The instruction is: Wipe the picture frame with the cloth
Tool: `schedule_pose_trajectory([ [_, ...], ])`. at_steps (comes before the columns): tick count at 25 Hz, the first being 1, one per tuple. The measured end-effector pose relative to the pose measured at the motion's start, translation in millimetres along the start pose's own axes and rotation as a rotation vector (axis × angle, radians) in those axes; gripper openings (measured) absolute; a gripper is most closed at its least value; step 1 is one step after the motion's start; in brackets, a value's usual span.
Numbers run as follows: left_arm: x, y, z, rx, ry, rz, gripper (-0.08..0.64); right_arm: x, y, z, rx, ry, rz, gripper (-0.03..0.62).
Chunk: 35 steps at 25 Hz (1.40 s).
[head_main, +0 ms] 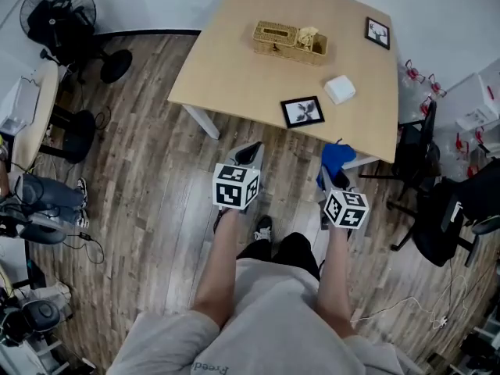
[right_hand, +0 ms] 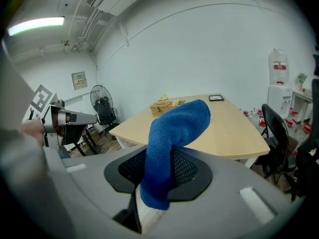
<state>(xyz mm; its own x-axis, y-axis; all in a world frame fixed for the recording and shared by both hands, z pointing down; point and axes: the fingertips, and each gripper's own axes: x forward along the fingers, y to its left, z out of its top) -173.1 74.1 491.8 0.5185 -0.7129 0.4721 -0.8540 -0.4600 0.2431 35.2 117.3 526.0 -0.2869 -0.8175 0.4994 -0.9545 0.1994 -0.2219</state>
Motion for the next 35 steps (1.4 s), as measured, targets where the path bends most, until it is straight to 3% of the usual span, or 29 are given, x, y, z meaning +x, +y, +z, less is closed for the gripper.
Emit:
schedule_pose_trajectory([
  [6,36,-3,8,0.131,0.065,-0.012,0.052,26,-27,22,0.012,0.001,-0.016,0.109],
  [13,84,11,13,0.189,0.135,-0.018,0.052,89,-37,62,-0.02,0.002,0.045,0.109],
  [18,115,24,20,0.227,0.181,-0.025,0.052,132,-31,99,-0.101,0.011,0.103,0.109],
  [24,158,19,32,0.217,0.257,-0.04,0.052,170,-47,133,-0.165,0.025,0.155,0.109],
  [30,197,22,28,0.256,0.323,-0.062,0.052,198,-63,136,-0.265,0.099,0.204,0.109],
  [35,218,24,4,0.368,0.431,-0.127,0.052,210,-73,129,-0.318,0.127,0.274,0.107],
])
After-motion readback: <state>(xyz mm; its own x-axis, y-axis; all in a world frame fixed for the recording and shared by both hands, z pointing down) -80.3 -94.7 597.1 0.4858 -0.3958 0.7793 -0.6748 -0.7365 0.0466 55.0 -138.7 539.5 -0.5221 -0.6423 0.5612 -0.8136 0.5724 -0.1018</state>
